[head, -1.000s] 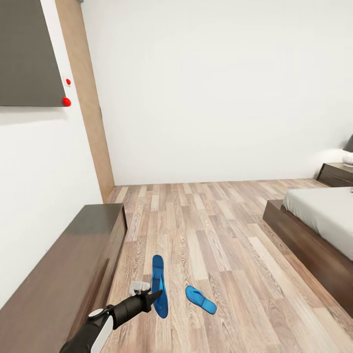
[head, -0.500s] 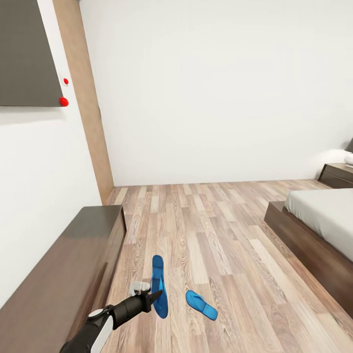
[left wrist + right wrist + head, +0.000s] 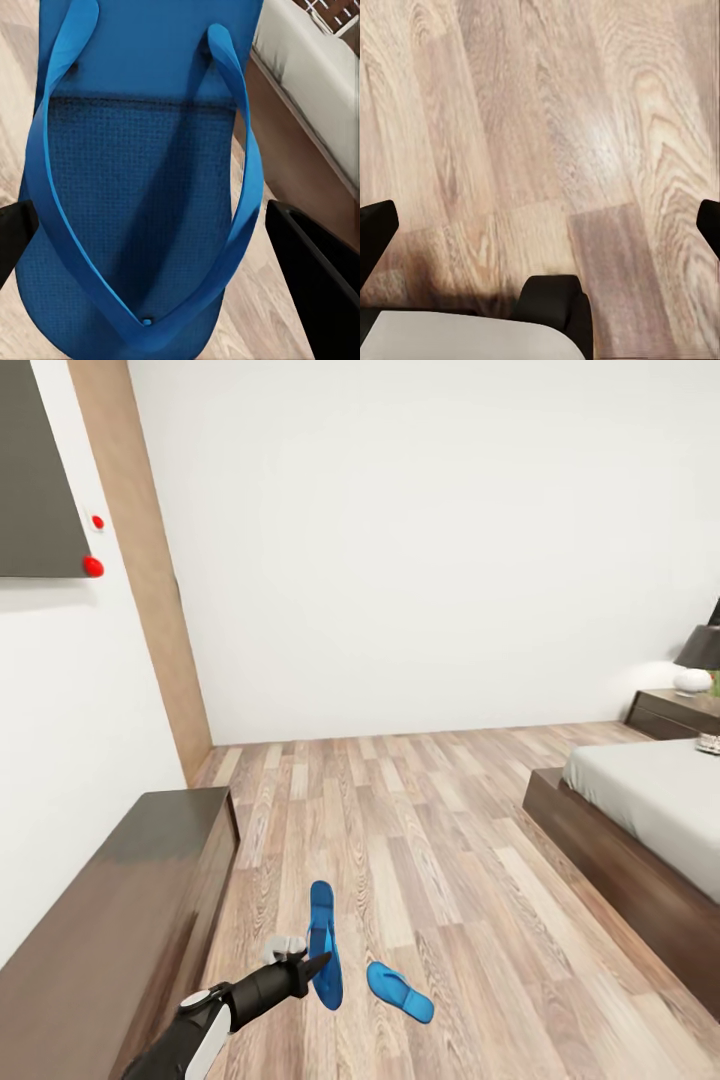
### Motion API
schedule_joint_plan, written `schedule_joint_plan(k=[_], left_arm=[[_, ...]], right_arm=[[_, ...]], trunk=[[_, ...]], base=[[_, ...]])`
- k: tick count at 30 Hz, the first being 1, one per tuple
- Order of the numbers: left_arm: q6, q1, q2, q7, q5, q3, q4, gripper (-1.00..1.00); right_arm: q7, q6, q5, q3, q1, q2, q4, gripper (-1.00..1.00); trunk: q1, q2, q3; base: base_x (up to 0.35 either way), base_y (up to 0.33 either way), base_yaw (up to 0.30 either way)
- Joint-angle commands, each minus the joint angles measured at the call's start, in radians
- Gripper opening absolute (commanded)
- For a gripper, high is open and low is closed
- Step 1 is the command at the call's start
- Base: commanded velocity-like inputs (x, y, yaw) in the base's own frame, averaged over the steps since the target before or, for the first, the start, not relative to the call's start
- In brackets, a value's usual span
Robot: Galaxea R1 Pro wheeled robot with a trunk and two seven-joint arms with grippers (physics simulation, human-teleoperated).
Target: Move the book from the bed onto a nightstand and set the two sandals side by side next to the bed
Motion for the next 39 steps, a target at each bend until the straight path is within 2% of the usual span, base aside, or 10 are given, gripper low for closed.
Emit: schedule_joint_plan(k=[1,39], left_arm=[[0.011,0.000,0.000,-0.004,0.009,0.001,0.000,-1.00],[0.011,0.000,-0.002,-0.005,0.009,0.000,0.000,-1.00]], right_arm=[[0.005,0.007,-0.009,-0.003,0.000,0.000,-0.001,1.00],[0.005,0.006,-0.008,-0.003,0.000,0.000,-0.001,1.00]], trunk=[[0.000,0.000,-0.001],[0.000,0.000,-0.001]], base=[[0.004,0.000,-0.292],[0.000,0.000,-0.300]])
